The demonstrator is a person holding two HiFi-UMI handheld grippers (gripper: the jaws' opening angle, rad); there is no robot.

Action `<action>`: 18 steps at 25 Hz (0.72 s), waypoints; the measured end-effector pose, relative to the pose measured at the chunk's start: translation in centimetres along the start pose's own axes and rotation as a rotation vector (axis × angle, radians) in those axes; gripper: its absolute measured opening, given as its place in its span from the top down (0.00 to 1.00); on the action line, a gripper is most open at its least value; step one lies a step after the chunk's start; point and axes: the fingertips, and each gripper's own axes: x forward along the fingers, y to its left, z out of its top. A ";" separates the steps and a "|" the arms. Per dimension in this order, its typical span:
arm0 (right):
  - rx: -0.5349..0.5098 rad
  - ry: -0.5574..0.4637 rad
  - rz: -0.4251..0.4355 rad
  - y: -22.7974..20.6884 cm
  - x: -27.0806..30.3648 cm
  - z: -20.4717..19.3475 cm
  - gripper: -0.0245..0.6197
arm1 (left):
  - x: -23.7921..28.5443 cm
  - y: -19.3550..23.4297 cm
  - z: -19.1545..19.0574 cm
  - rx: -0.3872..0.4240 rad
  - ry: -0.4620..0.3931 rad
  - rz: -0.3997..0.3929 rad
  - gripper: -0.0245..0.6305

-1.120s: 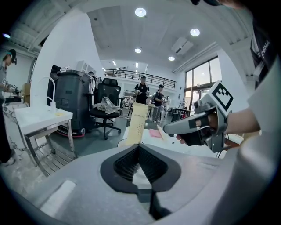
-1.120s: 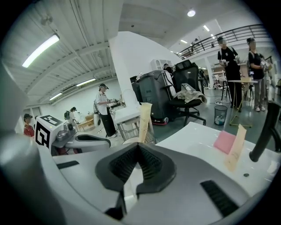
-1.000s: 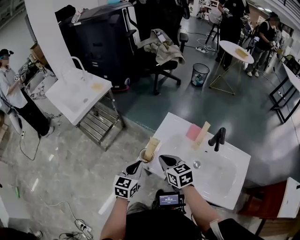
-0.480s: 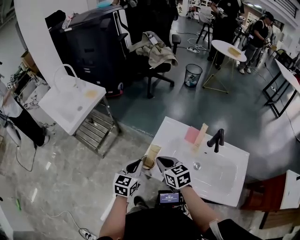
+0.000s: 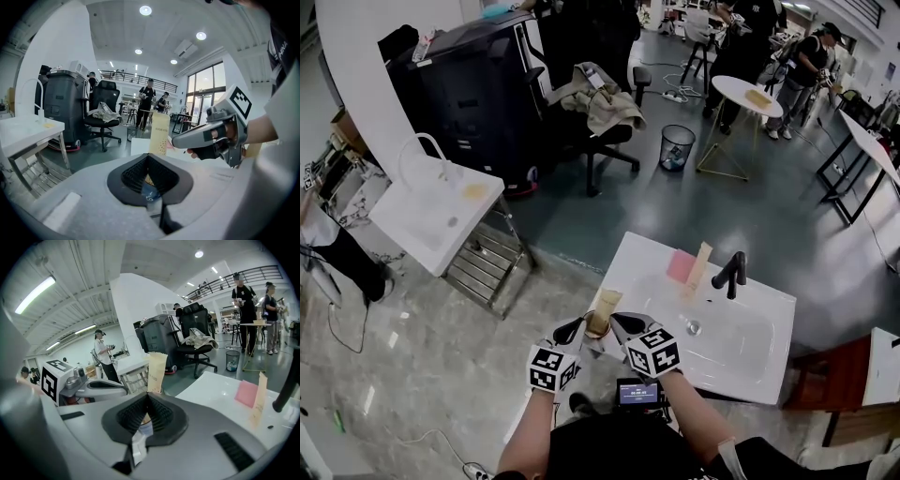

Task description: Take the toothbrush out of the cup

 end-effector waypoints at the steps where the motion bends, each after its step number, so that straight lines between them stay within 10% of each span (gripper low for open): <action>1: 0.003 0.000 -0.001 0.0 0.0 -0.1 0.95 | 0.0 0.0 0.0 0.000 0.000 -0.001 0.95; 18: 0.024 0.002 -0.020 -0.4 -0.8 -0.6 0.95 | -0.2 -0.2 -0.2 0.005 0.007 -0.015 0.95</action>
